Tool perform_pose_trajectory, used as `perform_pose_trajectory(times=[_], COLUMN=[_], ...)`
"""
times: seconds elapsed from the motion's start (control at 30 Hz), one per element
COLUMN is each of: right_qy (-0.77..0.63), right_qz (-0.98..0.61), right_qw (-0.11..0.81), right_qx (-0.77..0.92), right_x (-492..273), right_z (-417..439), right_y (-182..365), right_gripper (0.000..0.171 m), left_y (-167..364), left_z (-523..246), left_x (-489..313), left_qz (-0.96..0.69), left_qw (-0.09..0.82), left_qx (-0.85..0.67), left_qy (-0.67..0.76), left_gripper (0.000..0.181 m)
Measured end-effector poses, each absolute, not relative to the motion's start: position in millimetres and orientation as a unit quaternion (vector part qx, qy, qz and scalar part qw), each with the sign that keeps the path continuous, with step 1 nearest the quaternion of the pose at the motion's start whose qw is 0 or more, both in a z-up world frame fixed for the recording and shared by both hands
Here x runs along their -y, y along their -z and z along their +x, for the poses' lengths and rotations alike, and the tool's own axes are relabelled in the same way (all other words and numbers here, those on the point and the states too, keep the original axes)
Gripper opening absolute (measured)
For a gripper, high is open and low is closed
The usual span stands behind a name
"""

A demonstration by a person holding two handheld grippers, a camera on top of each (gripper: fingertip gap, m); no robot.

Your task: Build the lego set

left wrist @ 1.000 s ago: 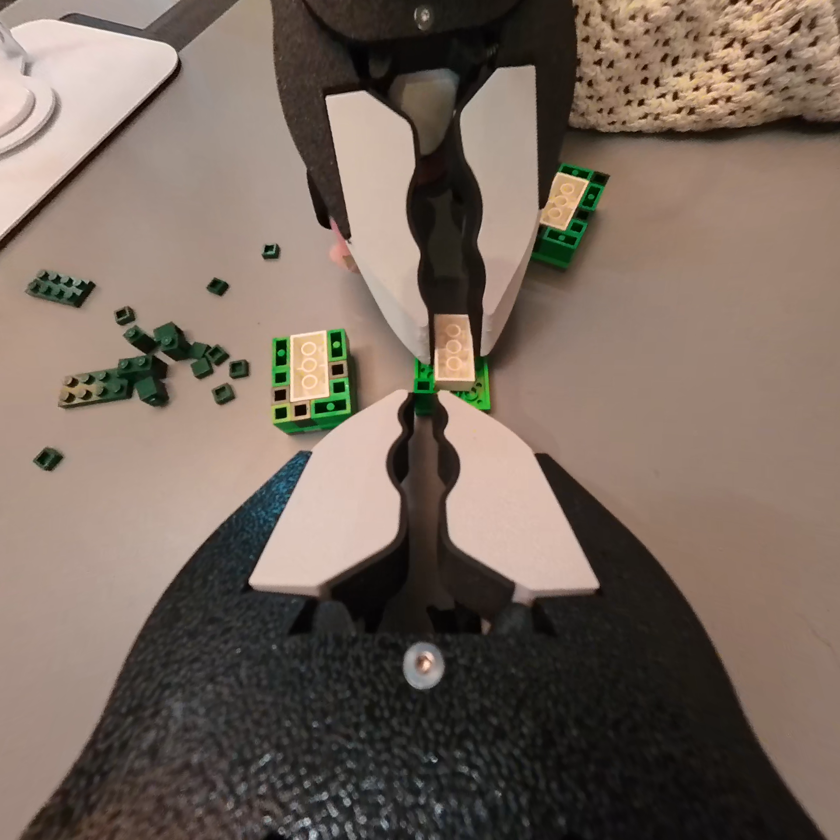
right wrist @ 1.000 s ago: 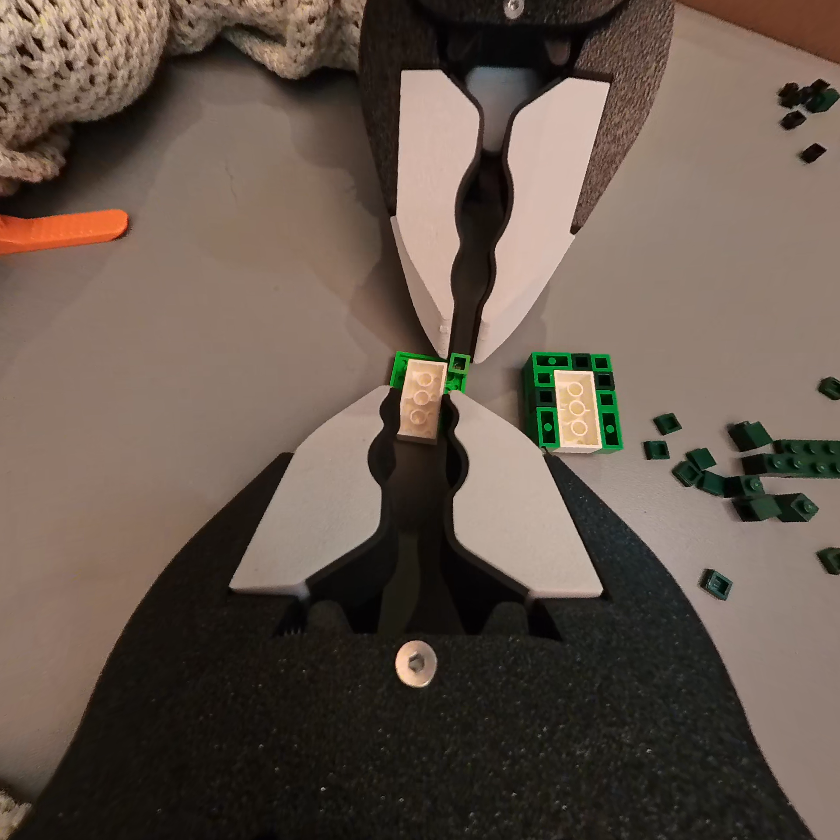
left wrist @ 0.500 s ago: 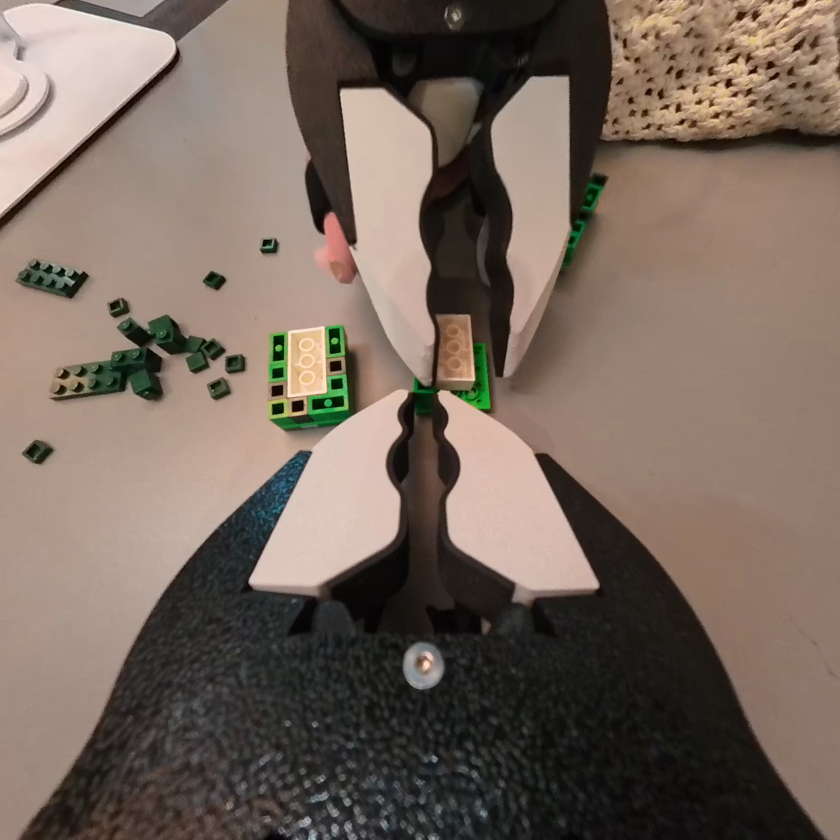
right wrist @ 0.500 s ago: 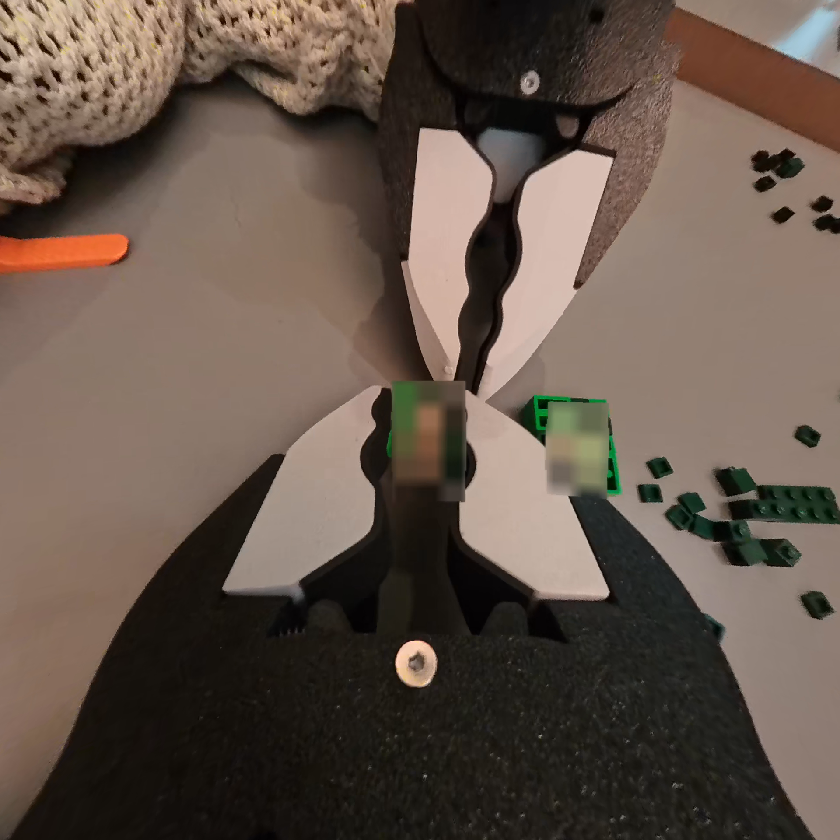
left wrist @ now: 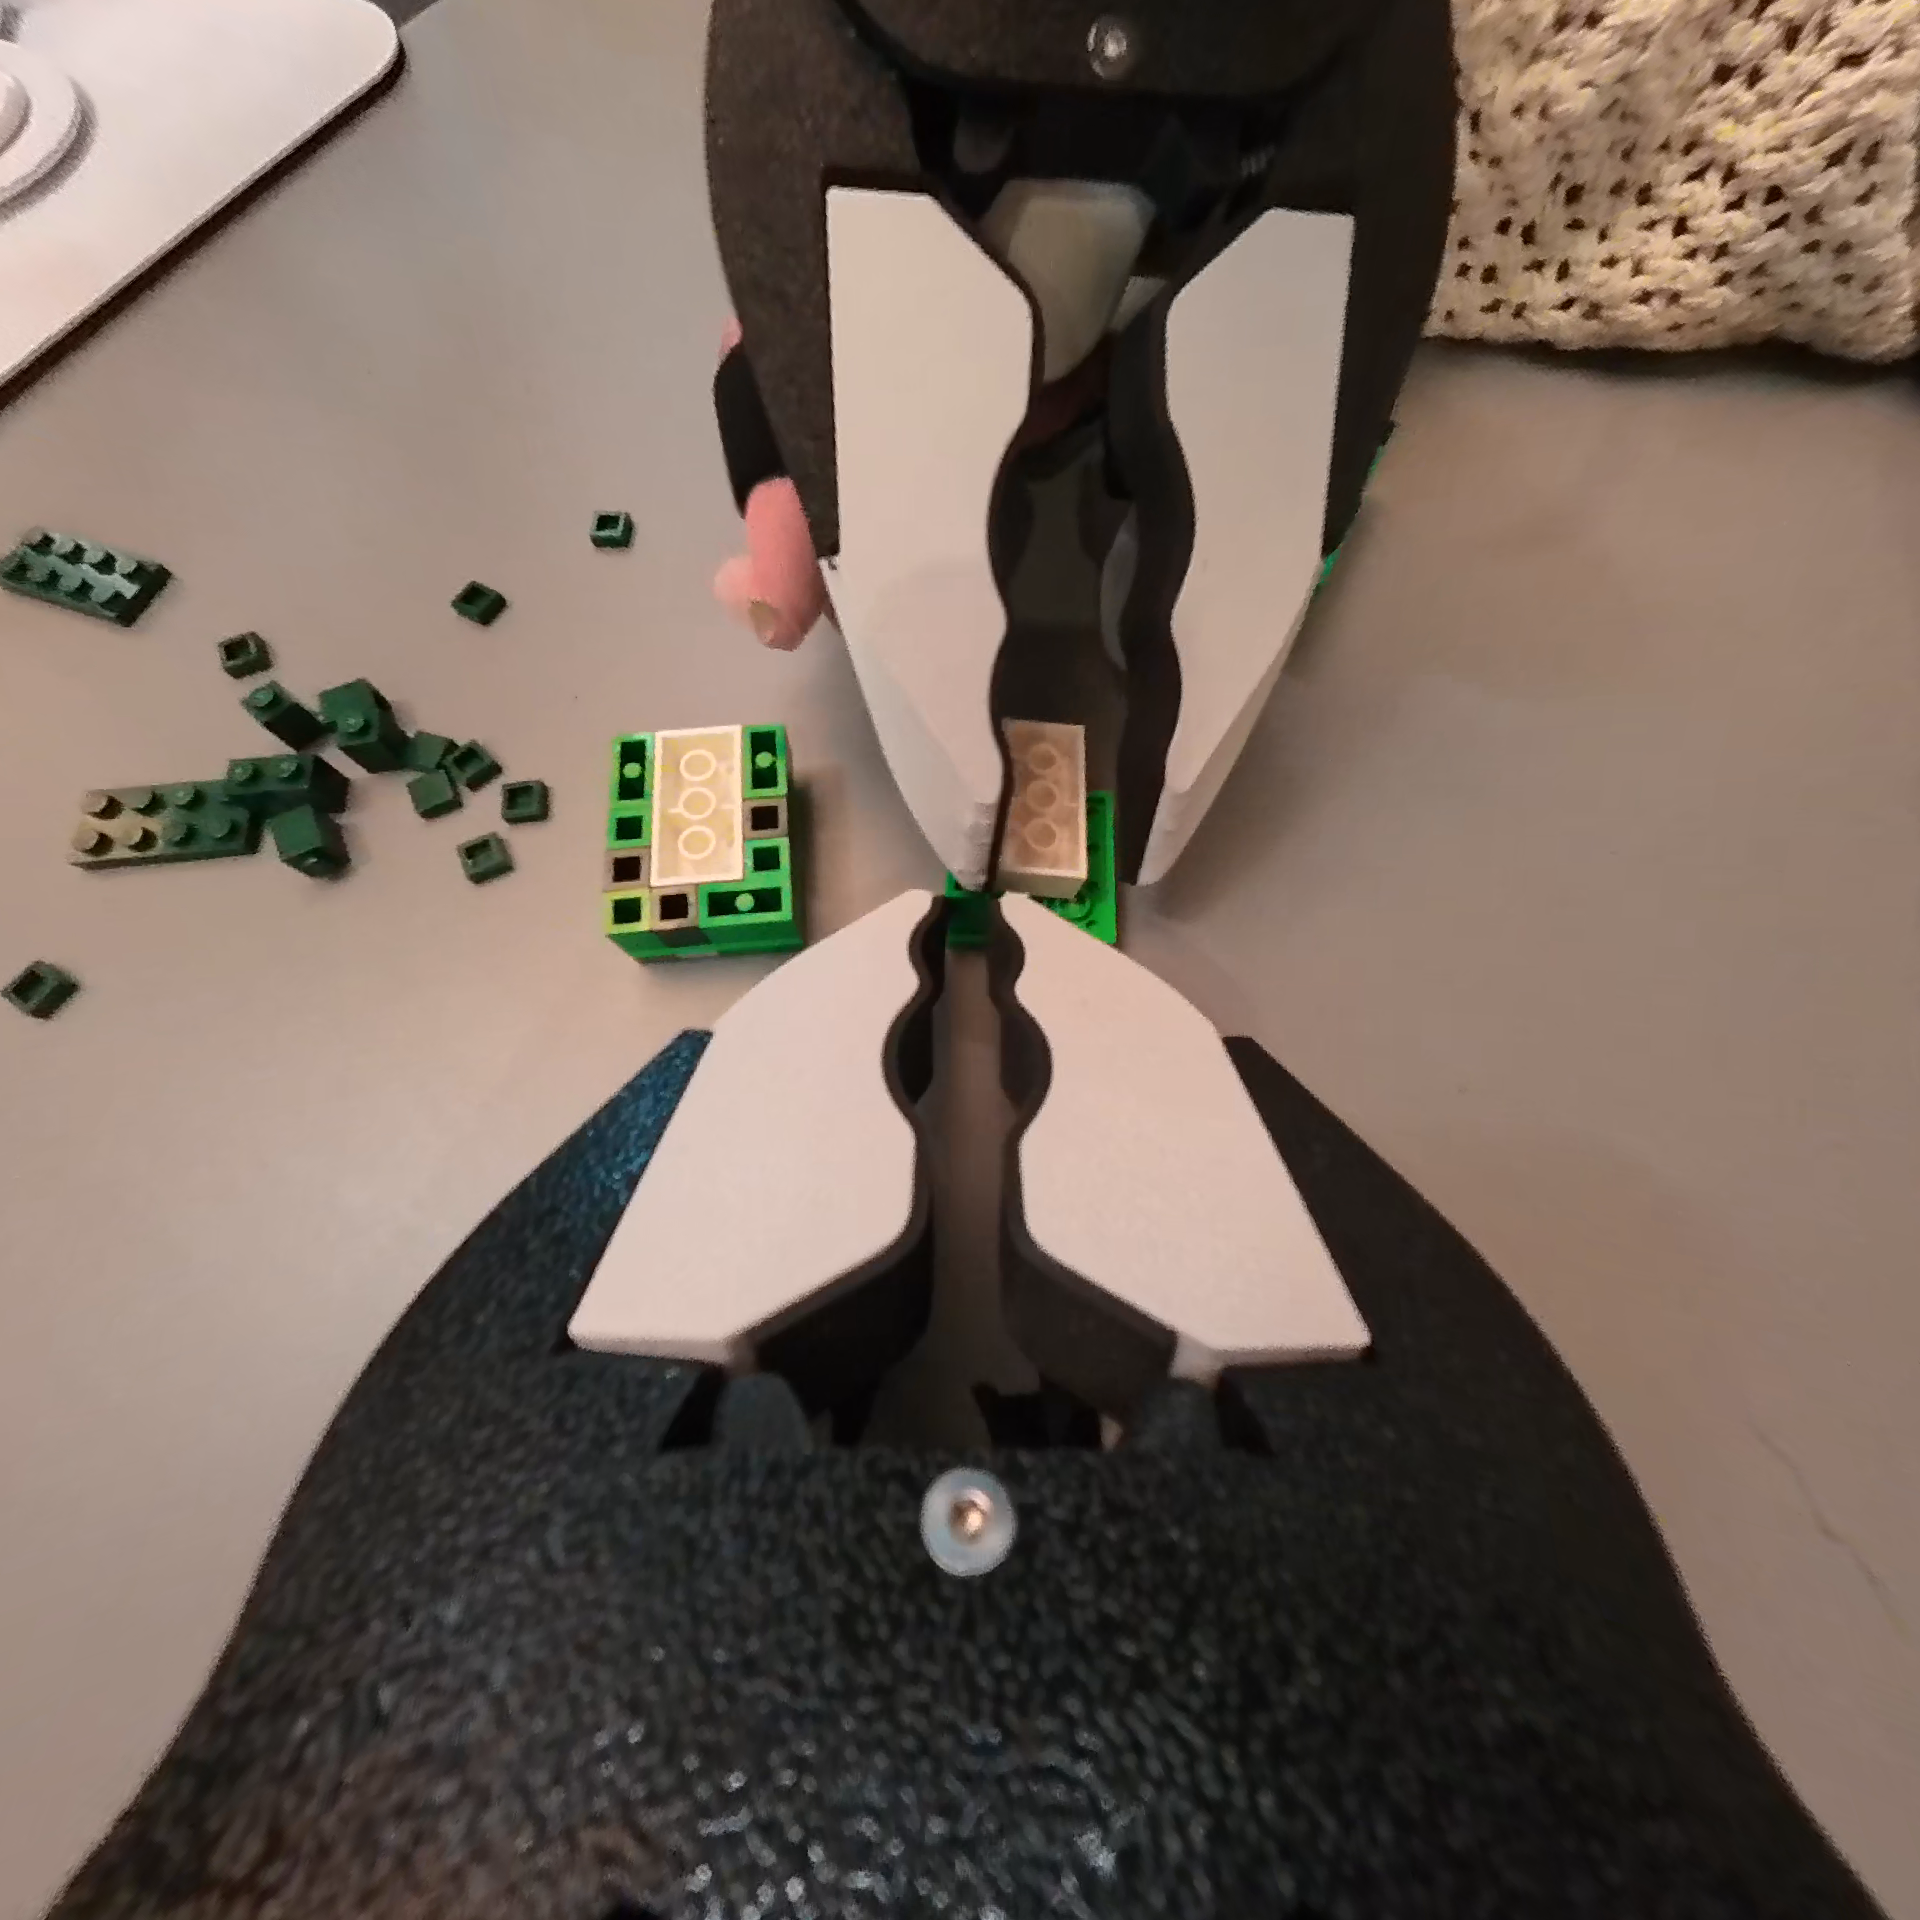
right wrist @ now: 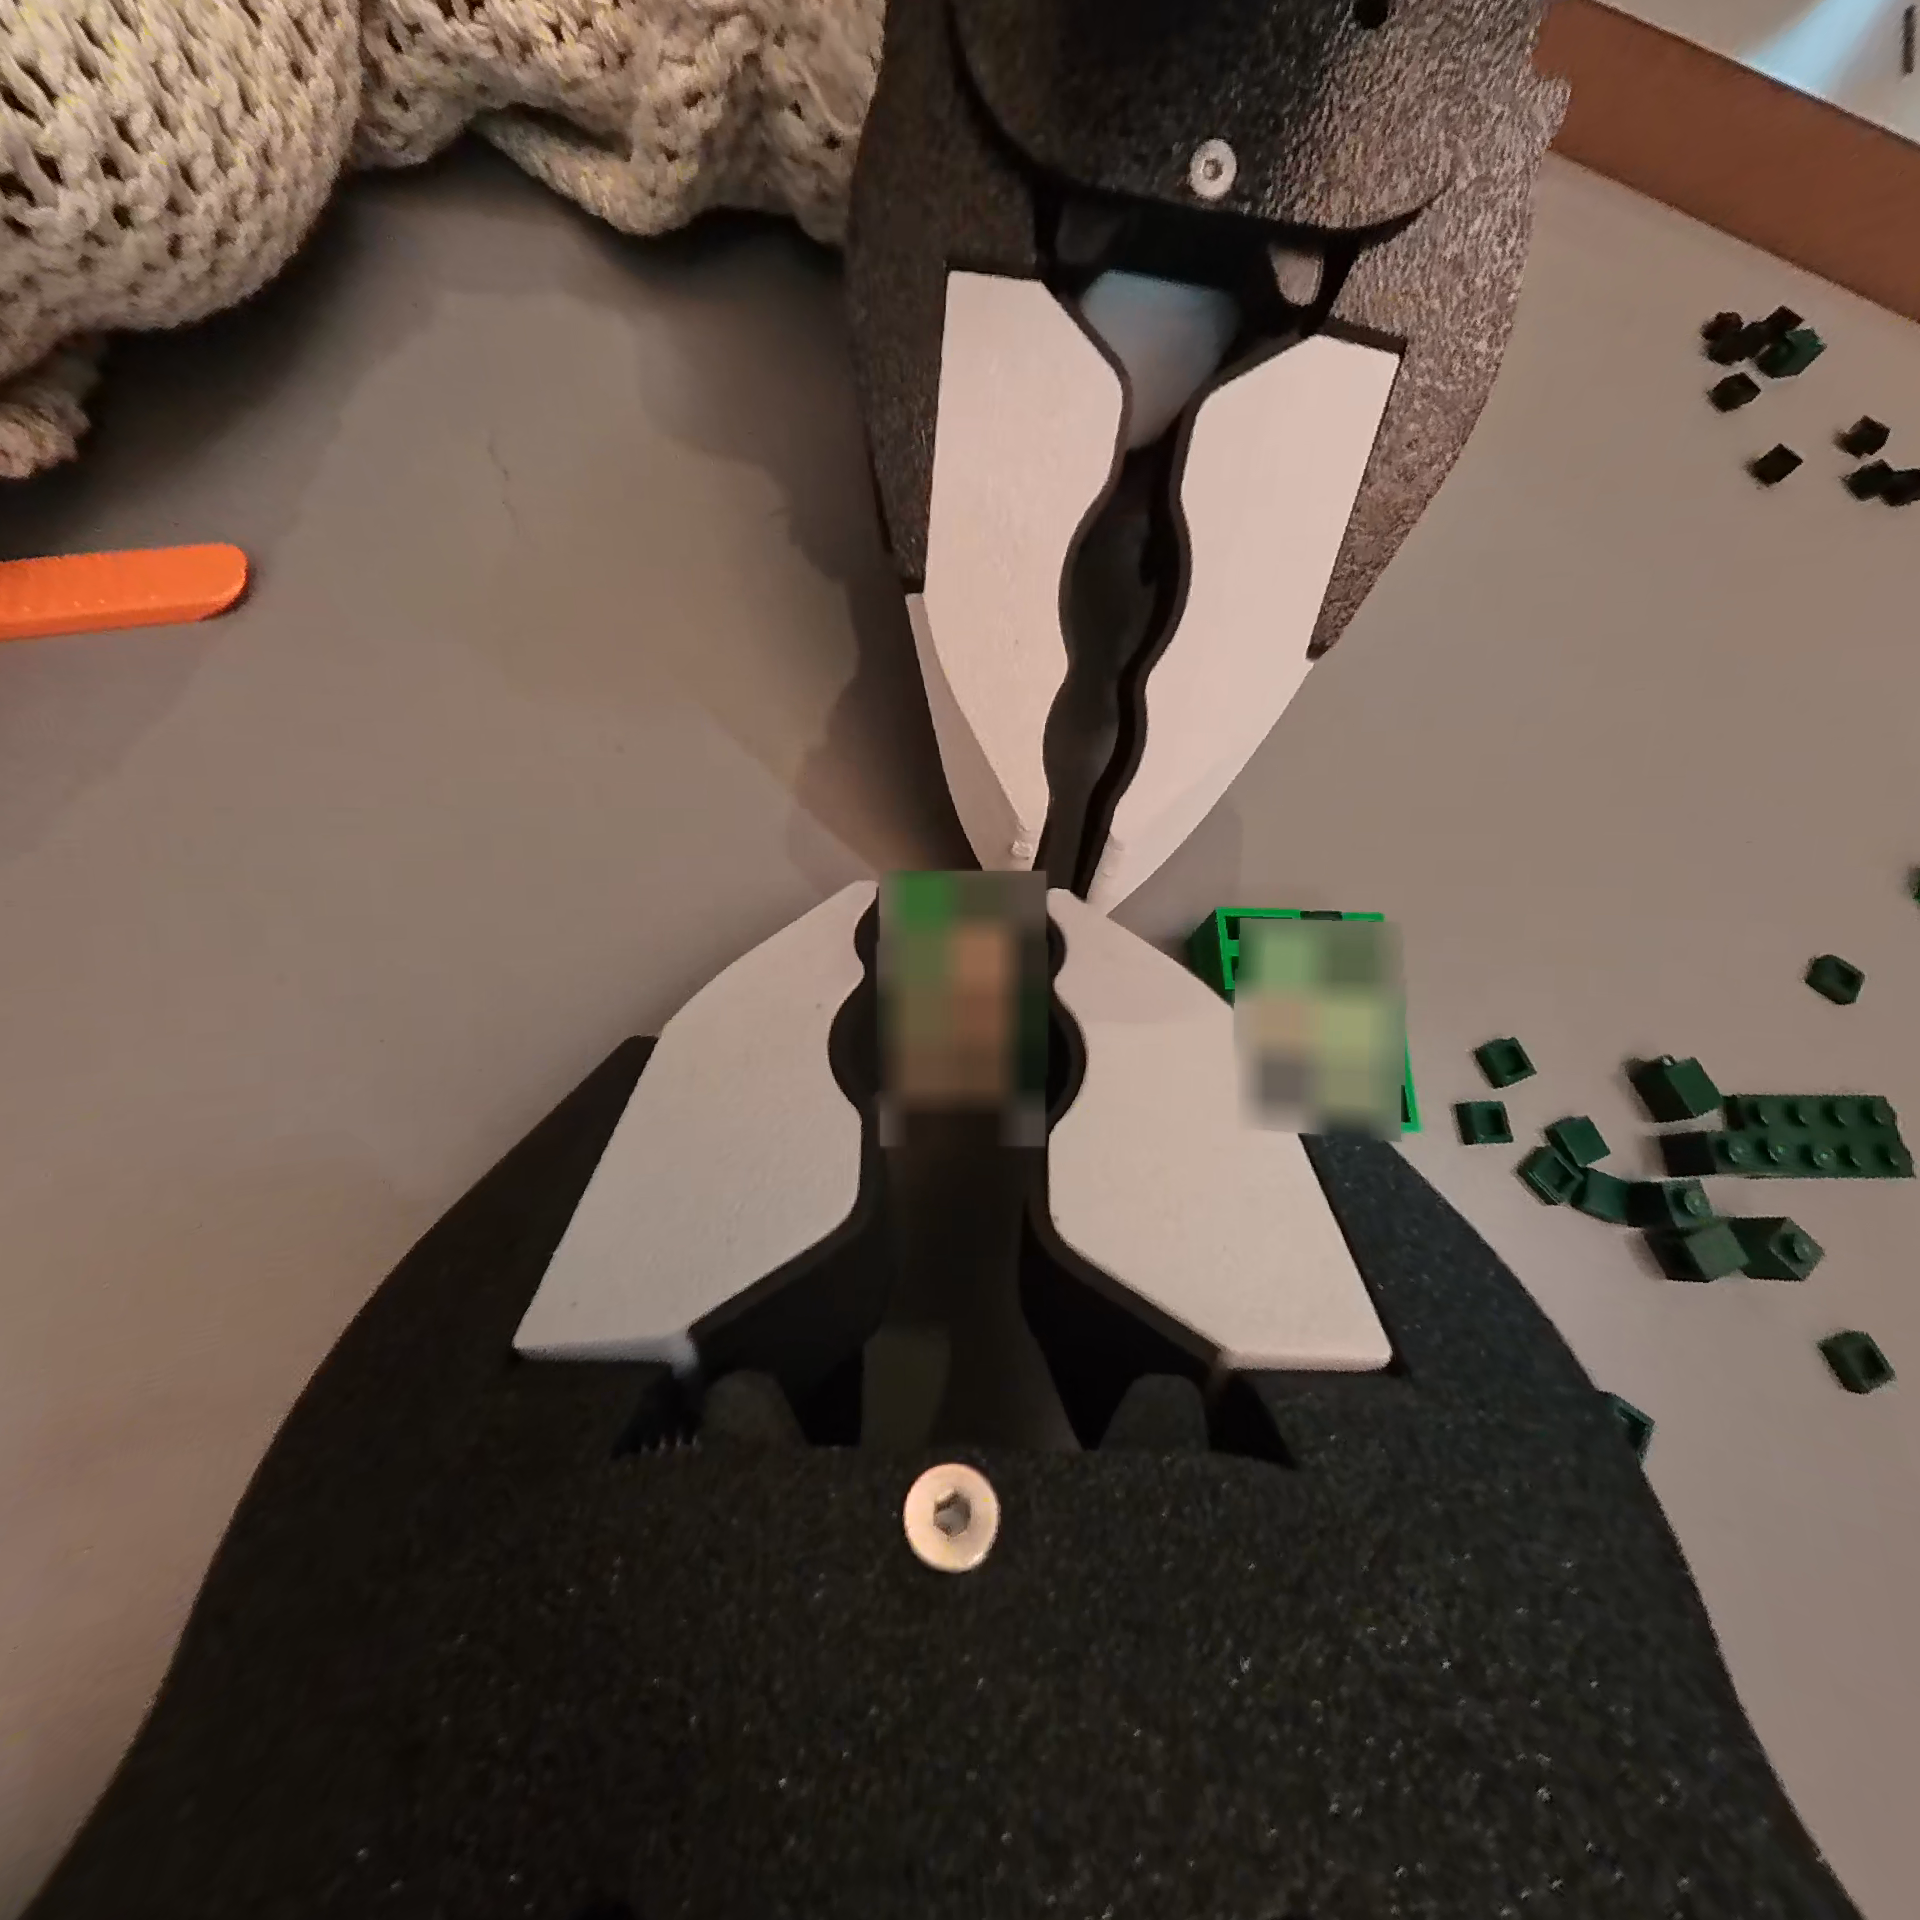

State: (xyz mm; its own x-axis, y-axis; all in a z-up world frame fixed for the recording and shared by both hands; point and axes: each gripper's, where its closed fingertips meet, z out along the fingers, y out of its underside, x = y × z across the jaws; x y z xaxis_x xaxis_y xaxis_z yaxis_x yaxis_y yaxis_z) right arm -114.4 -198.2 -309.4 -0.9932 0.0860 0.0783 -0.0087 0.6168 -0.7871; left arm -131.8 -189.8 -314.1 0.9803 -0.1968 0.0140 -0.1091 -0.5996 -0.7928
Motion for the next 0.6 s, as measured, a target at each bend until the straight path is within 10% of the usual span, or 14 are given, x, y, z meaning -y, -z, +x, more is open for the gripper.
perform_pose_trajectory(times=[0.6], right_qy=[-0.453], right_qz=[-0.036], right_qw=[0.022], right_qx=[0.891], right_x=[200], right_z=[-111], right_y=[307], right_gripper=[0.031], left_y=[323], left_z=[-118], left_x=[193], left_qz=[-0.906], left_qw=[0.401], left_qx=[-0.129], left_qy=[0.043], left_gripper=[0.045])
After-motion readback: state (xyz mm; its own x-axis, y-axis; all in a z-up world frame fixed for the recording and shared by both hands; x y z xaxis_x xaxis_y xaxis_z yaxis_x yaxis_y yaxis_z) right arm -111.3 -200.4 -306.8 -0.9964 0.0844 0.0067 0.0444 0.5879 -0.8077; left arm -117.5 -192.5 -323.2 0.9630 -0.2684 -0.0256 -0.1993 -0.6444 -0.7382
